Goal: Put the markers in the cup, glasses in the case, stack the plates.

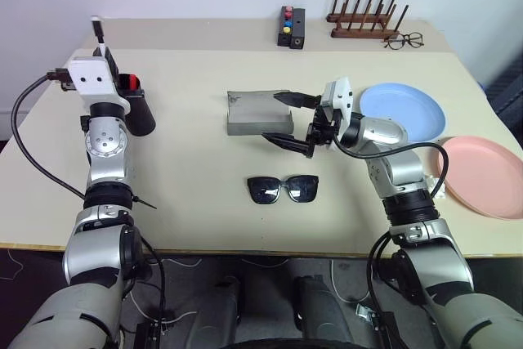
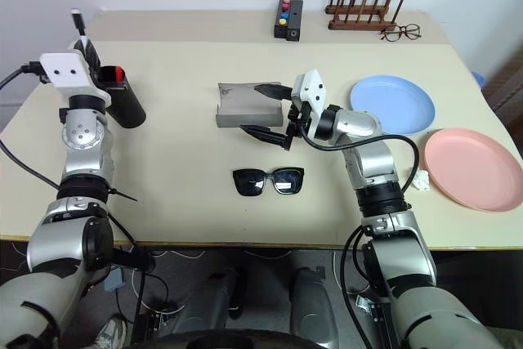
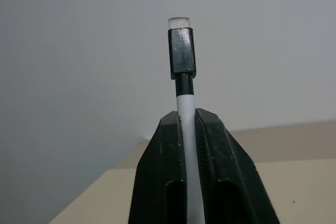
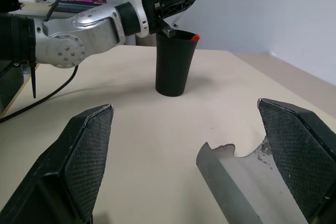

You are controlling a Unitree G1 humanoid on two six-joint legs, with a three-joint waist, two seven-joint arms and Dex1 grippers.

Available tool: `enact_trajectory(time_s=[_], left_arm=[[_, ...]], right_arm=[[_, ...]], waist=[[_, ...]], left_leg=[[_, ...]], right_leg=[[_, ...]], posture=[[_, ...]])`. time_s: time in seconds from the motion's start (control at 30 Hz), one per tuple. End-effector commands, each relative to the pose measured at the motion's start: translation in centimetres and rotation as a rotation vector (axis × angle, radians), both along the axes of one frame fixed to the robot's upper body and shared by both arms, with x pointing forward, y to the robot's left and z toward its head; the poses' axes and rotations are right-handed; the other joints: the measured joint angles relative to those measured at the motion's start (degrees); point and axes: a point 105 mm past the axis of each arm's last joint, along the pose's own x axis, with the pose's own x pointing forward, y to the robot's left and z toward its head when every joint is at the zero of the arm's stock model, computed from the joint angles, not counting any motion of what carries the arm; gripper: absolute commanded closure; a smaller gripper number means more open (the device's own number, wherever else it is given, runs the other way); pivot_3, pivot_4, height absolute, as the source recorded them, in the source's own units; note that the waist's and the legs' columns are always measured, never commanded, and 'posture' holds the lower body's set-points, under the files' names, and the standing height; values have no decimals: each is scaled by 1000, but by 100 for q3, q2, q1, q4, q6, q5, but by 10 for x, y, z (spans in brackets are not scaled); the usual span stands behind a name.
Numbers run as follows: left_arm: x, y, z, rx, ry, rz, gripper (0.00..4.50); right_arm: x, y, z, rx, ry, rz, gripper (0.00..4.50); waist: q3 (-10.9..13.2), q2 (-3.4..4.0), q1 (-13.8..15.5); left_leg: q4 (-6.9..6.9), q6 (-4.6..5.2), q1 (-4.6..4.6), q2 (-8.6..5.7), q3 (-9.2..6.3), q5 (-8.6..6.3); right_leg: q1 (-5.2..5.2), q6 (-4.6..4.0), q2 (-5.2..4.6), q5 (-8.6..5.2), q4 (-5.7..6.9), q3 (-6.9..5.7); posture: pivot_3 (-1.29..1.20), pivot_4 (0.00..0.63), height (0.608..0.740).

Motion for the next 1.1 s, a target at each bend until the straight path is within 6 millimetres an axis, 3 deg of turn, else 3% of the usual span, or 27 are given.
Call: enact_trajectory(time_s=[0.03, 0.17, 0.33, 0.43, 0.57, 0.73, 0.93, 1.1], left_arm=[[-3, -1, 6, 7, -35, -11, 1867], [-4, -2, 5, -5, -38, -18, 25], [-5, -23, 22, -18, -73, -176, 25], [-8, -44, 35, -40, -74, -362, 25], [-16, -76, 49, 1, -23, -632, 25], [-16, -101, 65, 117, 87, -812, 25], [7, -109, 50, 341, 311, -781, 25], [8, -141, 28, 547, 570, -980, 25]], right_arm=[[-4, -4, 16, 28, -53, -3, 0], [-3, -6, 15, 27, -48, -8, 0], [-2, -10, 14, 25, -38, -23, 0], [-2, -16, 13, 13, -23, -42, 0], [-3, -28, 10, -19, -10, -77, 0], [-3, -51, 7, -58, 12, -186, 0], [-5, -68, -2, -88, 75, -315, 0], [-16, -88, -8, -122, 152, -388, 0]], waist=[[0, 0, 1], [0, 0, -1], [0, 0, 9], [0, 0, 8], [0, 0, -7], [0, 0, -21], [0, 0, 4], [4, -6, 17]], left_leg=[[0, 0, 0, 0, 0, 0], [0, 0, 0, 0, 0, 0], [2, 0, -1, 1, -1, 0], [4, 0, -2, 3, -1, 0], [4, 0, -2, 5, -2, 0], [4, 1, 0, 4, -2, 0], [6, 2, 0, 3, 4, 1], [7, 3, -5, 3, 14, 1]], right_leg=[[0, 0, 0, 0, 0, 0], [0, 0, 0, 0, 0, 0], [0, 0, 0, 0, 0, 0], [1, 0, -1, 0, 0, 0], [2, 0, -1, 0, 0, 0], [2, -1, 4, -1, 2, 1], [5, -1, 5, -1, 0, 2], [6, 0, 5, -2, -4, -1]], posture=[[0, 150, 740], [0, 150, 740], [0, 150, 740], [0, 150, 740], [0, 150, 740], [0, 150, 740], [0, 150, 740], [0, 150, 740]])
